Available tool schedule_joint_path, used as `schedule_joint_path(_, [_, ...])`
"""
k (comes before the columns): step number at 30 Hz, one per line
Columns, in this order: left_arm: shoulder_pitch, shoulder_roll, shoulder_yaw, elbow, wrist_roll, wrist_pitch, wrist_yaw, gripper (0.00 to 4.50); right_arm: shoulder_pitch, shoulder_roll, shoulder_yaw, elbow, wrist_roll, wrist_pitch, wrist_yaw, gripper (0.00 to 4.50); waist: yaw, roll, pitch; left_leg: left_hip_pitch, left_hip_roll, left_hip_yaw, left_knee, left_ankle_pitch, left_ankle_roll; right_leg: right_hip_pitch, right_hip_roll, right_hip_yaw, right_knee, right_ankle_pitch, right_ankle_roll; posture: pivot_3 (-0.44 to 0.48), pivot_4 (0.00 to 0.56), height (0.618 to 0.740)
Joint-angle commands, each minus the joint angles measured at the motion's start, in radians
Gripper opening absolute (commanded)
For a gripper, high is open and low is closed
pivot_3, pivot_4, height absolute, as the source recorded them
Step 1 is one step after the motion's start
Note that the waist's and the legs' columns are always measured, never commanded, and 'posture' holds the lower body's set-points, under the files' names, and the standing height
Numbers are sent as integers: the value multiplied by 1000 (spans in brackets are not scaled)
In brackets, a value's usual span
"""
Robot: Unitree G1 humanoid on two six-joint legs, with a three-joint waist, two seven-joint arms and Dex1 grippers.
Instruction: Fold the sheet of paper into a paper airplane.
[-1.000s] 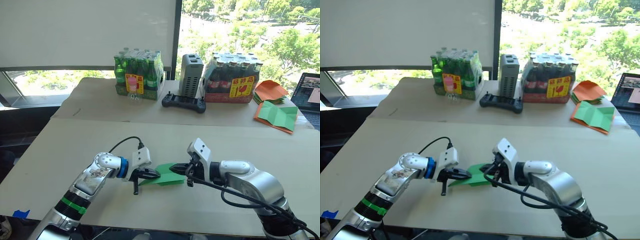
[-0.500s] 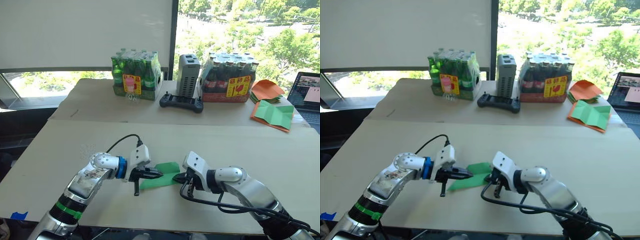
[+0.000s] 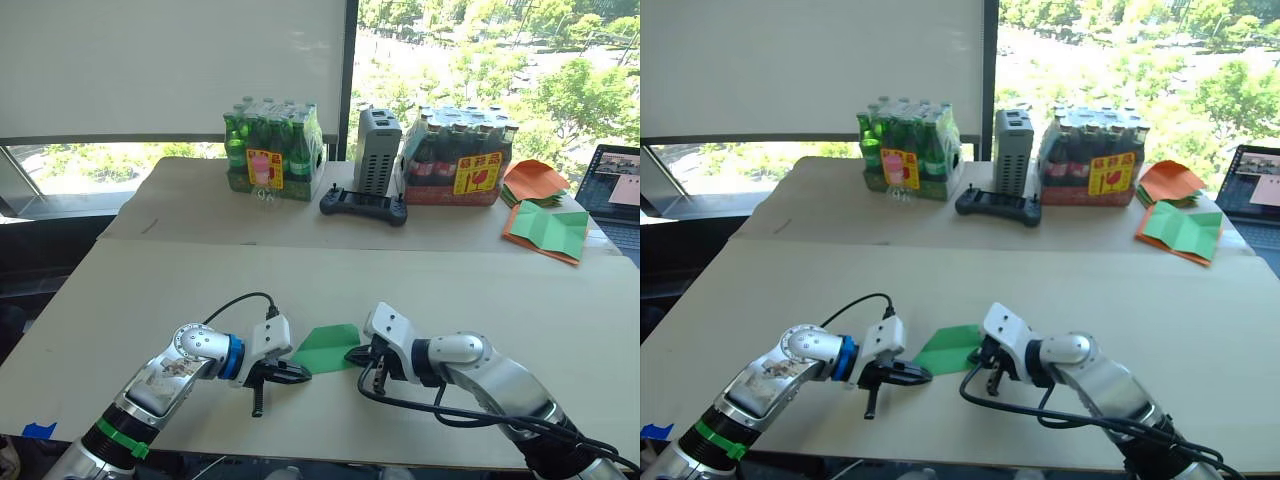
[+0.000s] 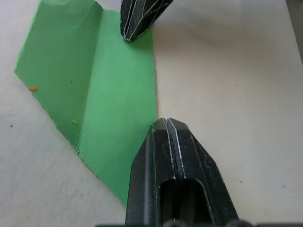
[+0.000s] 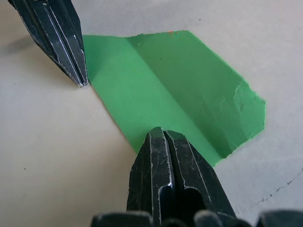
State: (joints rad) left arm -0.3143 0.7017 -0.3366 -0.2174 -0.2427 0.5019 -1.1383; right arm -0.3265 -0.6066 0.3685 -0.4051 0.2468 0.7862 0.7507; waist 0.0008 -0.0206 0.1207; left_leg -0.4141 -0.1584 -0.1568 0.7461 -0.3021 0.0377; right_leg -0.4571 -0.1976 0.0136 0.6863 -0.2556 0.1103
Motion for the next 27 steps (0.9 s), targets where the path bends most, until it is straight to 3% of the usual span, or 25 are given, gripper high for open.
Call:
schedule_joint_path(1, [-5, 20, -4, -3, 9, -7, -21, 15, -5, 8, 2, -17, -5, 19, -10, 0, -1, 0, 0, 0, 0, 0, 0, 0, 0, 0, 0, 0, 0, 0, 0, 0, 150, 675])
schedule_joint_path(9, [-33, 52, -6, 78, 76, -82, -25, 15, -9, 14, 2, -25, -3, 28, -12, 0, -1, 0, 0, 0, 0, 0, 0, 0, 0, 0, 0, 0, 0, 0, 0, 0, 150, 675])
schedule_joint_path(20, [-92, 14, 39, 133, 81, -125, 28, 15, -11, 23, 9, -35, 1, 40, -14, 0, 0, 0, 0, 0, 0, 0, 0, 0, 0, 0, 0, 0, 0, 0, 0, 0, 150, 675])
schedule_joint_path(24, [-101, -8, 82, 101, 20, -81, 28, 15, -11, 28, 10, -31, -3, 41, -20, 0, 0, 0, 0, 0, 0, 0, 0, 0, 0, 0, 0, 0, 1, 0, 0, 0, 150, 675])
schedule_joint_path(27, [-120, -33, 156, 57, -109, 24, 4, 15, -13, 31, 11, -29, -6, 40, -24, 0, -1, 0, 0, -1, 0, -1, 0, 0, 0, -1, 0, 0, 1, 0, 0, 0, 150, 675])
